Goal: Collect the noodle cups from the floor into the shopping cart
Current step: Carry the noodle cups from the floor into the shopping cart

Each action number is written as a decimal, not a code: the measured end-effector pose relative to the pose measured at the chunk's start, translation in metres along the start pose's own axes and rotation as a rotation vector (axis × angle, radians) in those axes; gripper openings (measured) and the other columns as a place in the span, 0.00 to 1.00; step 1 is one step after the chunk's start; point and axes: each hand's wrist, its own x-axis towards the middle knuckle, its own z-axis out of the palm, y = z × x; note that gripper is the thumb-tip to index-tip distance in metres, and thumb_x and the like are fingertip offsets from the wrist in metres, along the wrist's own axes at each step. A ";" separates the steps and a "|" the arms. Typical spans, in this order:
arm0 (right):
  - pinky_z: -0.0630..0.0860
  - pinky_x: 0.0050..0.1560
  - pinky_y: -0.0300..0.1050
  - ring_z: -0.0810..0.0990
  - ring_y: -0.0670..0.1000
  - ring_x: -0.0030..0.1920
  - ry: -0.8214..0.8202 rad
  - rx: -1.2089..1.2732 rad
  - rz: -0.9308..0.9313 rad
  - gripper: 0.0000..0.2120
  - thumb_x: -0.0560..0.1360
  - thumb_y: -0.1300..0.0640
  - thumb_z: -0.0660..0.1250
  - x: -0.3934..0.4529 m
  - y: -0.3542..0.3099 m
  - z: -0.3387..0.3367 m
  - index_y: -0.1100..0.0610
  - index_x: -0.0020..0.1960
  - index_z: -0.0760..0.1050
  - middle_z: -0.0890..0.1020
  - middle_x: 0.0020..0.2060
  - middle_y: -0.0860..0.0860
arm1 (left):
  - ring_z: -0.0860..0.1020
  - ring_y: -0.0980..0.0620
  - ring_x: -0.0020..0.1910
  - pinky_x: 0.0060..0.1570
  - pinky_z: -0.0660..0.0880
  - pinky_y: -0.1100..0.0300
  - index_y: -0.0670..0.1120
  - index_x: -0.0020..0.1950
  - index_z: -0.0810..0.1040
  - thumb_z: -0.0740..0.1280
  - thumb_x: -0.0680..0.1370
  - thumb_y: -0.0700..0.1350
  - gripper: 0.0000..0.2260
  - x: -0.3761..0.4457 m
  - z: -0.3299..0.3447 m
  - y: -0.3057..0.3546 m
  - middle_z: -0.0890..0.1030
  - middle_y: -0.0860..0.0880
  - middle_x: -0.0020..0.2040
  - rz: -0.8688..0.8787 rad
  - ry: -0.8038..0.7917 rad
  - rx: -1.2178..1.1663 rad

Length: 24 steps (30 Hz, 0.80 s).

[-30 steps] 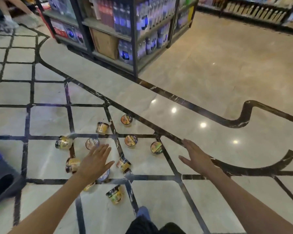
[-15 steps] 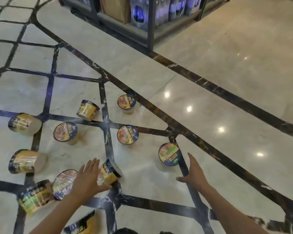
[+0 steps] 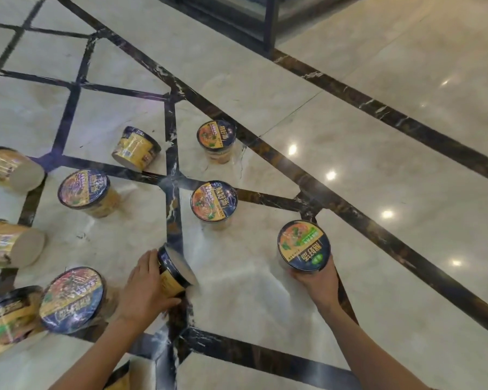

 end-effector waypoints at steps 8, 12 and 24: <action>0.72 0.64 0.47 0.72 0.51 0.63 -0.023 0.172 0.002 0.55 0.50 0.46 0.84 0.002 -0.020 0.005 0.54 0.70 0.61 0.73 0.61 0.48 | 0.76 0.45 0.56 0.54 0.74 0.52 0.40 0.69 0.66 0.82 0.53 0.55 0.50 0.013 -0.005 -0.002 0.76 0.44 0.60 -0.060 0.052 -0.196; 0.78 0.57 0.51 0.77 0.51 0.59 -0.050 0.207 0.059 0.49 0.51 0.57 0.86 -0.006 -0.059 -0.026 0.55 0.66 0.65 0.77 0.60 0.51 | 0.76 0.48 0.49 0.47 0.74 0.54 0.42 0.66 0.68 0.83 0.55 0.49 0.44 -0.008 -0.054 0.021 0.78 0.45 0.56 -0.183 0.095 -0.487; 0.75 0.34 0.28 0.81 0.39 0.40 -0.408 0.148 0.066 0.28 0.61 0.64 0.80 -0.083 -0.386 -0.155 0.57 0.58 0.75 0.82 0.46 0.46 | 0.79 0.54 0.49 0.47 0.77 0.58 0.48 0.63 0.71 0.81 0.47 0.61 0.48 -0.101 -0.400 0.093 0.81 0.50 0.53 -0.241 0.047 -0.932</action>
